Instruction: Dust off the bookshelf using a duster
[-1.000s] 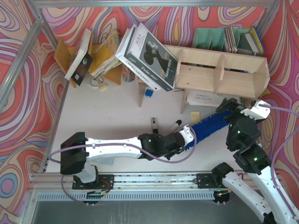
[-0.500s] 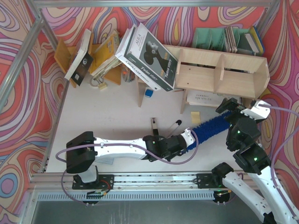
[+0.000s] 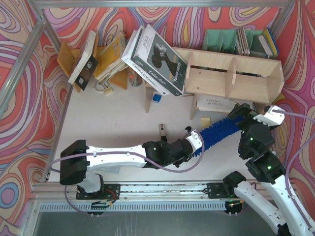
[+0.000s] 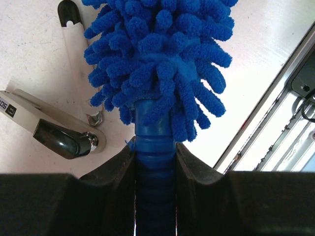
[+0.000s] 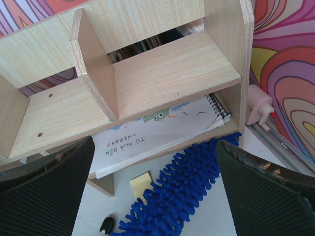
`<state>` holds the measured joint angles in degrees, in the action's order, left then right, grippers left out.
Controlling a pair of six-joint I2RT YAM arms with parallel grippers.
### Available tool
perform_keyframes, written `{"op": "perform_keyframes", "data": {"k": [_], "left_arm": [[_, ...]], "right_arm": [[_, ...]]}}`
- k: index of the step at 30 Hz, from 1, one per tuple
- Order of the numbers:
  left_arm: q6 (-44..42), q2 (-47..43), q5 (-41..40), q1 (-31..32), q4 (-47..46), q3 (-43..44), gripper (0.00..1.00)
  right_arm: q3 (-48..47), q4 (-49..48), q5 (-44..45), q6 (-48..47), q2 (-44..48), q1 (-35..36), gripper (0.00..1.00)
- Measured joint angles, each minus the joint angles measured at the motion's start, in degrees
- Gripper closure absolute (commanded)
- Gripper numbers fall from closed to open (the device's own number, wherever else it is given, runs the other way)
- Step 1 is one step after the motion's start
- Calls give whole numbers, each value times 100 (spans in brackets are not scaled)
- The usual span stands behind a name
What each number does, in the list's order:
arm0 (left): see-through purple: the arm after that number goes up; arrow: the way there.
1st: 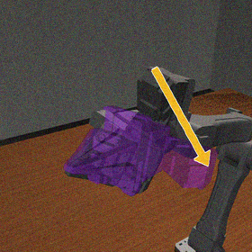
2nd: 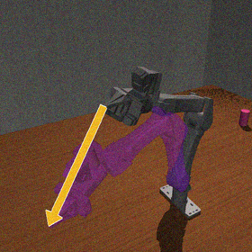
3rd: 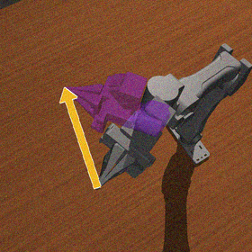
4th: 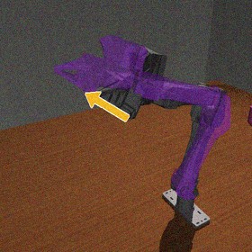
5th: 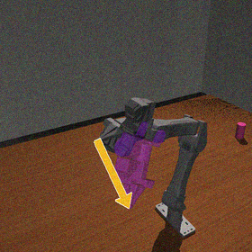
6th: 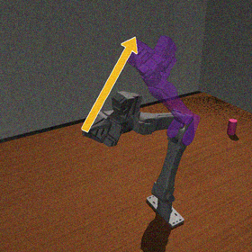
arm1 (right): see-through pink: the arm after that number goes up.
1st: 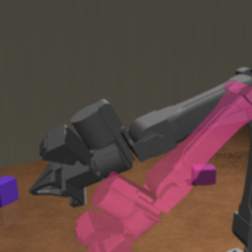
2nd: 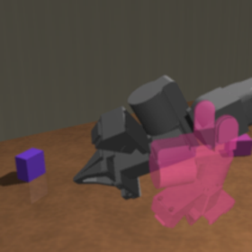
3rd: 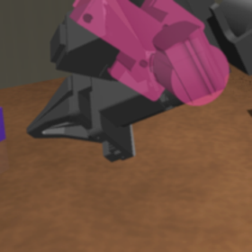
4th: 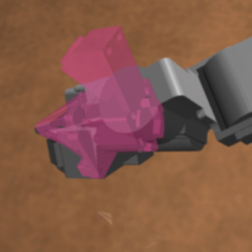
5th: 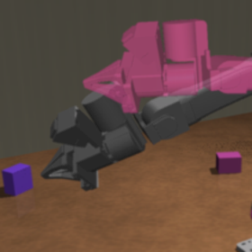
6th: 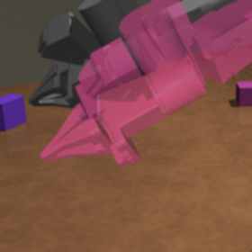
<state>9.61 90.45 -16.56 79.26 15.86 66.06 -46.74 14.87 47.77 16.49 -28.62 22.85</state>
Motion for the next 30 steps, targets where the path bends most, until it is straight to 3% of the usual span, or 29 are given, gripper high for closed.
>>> {"op": "perform_keyframes", "data": {"k": [15, 30], "left_arm": [[262, 101, -319, 28, 122, -343, 100], [1370, -1309, -1626, 413, 885, -1261, 100]], "right_arm": [[-2, 0, 0, 0, 0, 0, 1], [0, 0, 0, 2, -2, 0, 1]]}}
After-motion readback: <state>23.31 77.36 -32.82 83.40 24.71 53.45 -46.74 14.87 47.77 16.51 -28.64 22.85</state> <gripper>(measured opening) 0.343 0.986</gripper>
